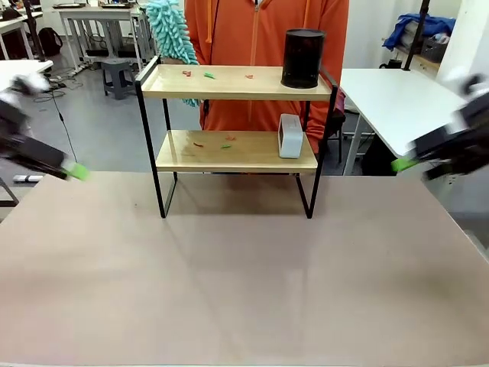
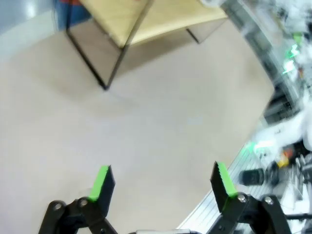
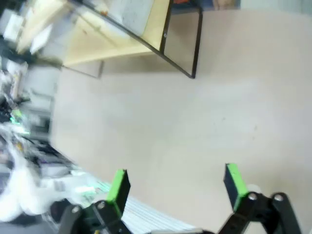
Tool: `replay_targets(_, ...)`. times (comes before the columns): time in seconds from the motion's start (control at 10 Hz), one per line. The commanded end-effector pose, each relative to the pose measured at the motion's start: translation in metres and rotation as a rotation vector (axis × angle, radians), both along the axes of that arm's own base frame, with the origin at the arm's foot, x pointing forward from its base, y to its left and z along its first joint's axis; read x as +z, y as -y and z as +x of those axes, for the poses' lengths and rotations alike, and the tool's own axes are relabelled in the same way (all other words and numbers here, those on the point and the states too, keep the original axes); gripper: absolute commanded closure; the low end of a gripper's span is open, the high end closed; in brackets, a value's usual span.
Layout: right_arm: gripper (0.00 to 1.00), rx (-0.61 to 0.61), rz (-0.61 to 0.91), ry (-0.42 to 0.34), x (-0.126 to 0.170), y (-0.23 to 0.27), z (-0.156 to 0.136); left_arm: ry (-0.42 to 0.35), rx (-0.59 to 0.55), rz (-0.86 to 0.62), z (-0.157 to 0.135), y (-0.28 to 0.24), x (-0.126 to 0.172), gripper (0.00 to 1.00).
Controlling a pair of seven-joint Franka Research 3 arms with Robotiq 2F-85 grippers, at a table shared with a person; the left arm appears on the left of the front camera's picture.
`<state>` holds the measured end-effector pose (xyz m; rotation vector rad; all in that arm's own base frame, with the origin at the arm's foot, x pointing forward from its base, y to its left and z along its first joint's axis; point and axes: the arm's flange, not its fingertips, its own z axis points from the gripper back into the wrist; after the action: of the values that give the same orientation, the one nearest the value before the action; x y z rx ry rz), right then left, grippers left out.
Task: Clean the shelf.
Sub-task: Pick up the Duster from the human.
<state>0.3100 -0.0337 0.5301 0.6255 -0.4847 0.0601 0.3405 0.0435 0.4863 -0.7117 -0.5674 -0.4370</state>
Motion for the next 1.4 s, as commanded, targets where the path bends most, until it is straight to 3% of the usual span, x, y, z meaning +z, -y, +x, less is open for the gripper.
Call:
replay_targets(0.0, 0.0, -0.246, 0.52, 0.115, -0.051, 0.103, -0.09, -0.029, 0.173, -0.485, -0.039, -0.07, -0.073, 0.0)
replay_targets(0.1, 0.0, -0.298, 0.627, 0.11, -0.075, 0.132, -0.101, -0.049, 0.313, -0.679, -0.037, -0.097, -0.096, 0.0)
replay_targets(0.2, 0.0, -0.38, 0.668, 0.038, -0.104, 0.146, -0.099, -0.001, 0.36, -0.858, -0.041, -0.112, -0.115, 0.0)
replay_targets(0.3, 0.0, -0.457, 0.611, -0.041, -0.138, 0.145, -0.087, 0.006, 0.42, -0.913, -0.042, -0.11, -0.125, 0.0)
replay_targets(0.4, 0.0, -0.264, 0.461, 0.027, -0.026, 0.172, -0.096, -0.059, 0.245, -0.481, -0.041, -0.14, -0.073, 0.0)
replay_targets(1.2, 0.0, -0.264, 0.461, 0.027, -0.026, 0.172, -0.096, -0.059, 0.245, -0.481, -0.041, -0.14, -0.073, 0.0)
replay_targets(1.3, 0.0, -0.264, 0.461, 0.027, -0.026, 0.172, -0.096, -0.092, 0.258, -0.464, -0.042, -0.142, -0.069, 0.0)
